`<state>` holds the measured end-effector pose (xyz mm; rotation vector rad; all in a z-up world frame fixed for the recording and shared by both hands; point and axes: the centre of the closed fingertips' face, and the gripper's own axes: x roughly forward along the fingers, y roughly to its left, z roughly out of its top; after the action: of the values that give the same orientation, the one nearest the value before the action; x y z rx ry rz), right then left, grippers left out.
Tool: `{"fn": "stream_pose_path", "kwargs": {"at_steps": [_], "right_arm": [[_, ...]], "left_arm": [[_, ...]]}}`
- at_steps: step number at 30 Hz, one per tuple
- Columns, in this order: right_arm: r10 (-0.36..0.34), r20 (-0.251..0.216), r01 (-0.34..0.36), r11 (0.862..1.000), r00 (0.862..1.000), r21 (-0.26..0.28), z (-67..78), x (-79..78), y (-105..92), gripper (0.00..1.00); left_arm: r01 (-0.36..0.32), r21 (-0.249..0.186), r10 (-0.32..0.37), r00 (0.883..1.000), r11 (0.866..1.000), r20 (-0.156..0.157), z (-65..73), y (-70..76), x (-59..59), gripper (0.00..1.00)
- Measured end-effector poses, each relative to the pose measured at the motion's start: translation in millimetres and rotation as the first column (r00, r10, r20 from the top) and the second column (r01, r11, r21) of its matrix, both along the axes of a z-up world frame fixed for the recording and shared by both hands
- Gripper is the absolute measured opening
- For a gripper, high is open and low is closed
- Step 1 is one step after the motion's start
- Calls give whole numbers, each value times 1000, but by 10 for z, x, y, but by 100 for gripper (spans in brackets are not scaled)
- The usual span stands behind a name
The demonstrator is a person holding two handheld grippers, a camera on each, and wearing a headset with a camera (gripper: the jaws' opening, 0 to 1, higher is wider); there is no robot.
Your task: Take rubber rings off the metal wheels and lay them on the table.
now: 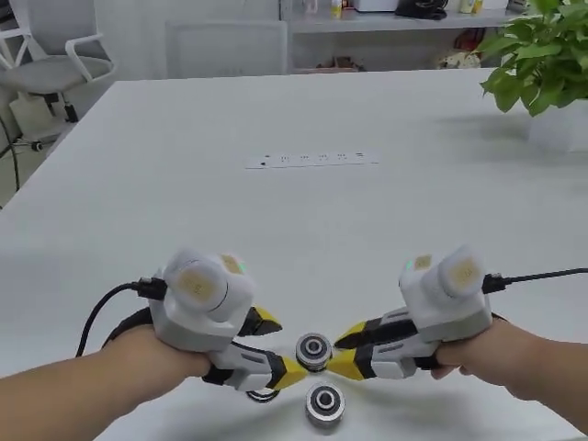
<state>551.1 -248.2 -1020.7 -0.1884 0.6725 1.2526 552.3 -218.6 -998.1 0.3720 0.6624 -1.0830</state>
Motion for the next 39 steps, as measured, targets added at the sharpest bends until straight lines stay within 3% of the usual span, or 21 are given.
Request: {"fn": "stream_pose_path", "kwargs": {"at_steps": [6,19,21,22,24,29,34,39], "right_arm": [[29,51,-28,999,998,-16,-13,6,27,17],[49,88,-46,999,995,-25,-19,-4,37,14],[47,91,-45,999,995,-25,-19,-3,38,13],[52,97,-49,998,994,-28,-21,-6,38,13],[55,103,-52,998,993,-31,-22,-8,38,13],[52,103,-49,998,993,-35,-24,-9,31,11],[35,75,-32,999,997,-36,-35,-19,8,2],[10,48,-9,1000,999,-25,-34,-11,5,0]], "left_arm": [[17,-15,-17,1000,1000,4,3,-110,-11,37],[36,-7,-36,999,999,8,-60,-241,28,26],[20,1,-20,1000,1000,-9,-78,-226,19,22],[29,-3,-29,1000,1000,9,-64,-232,38,20],[19,-3,-19,1000,1000,11,-68,-222,58,18],[4,6,-4,1000,1000,24,-68,-206,78,14],[2,11,-3,1000,1000,31,-64,-206,81,13],[5,14,-5,999,1000,37,-61,-207,74,13]]}}
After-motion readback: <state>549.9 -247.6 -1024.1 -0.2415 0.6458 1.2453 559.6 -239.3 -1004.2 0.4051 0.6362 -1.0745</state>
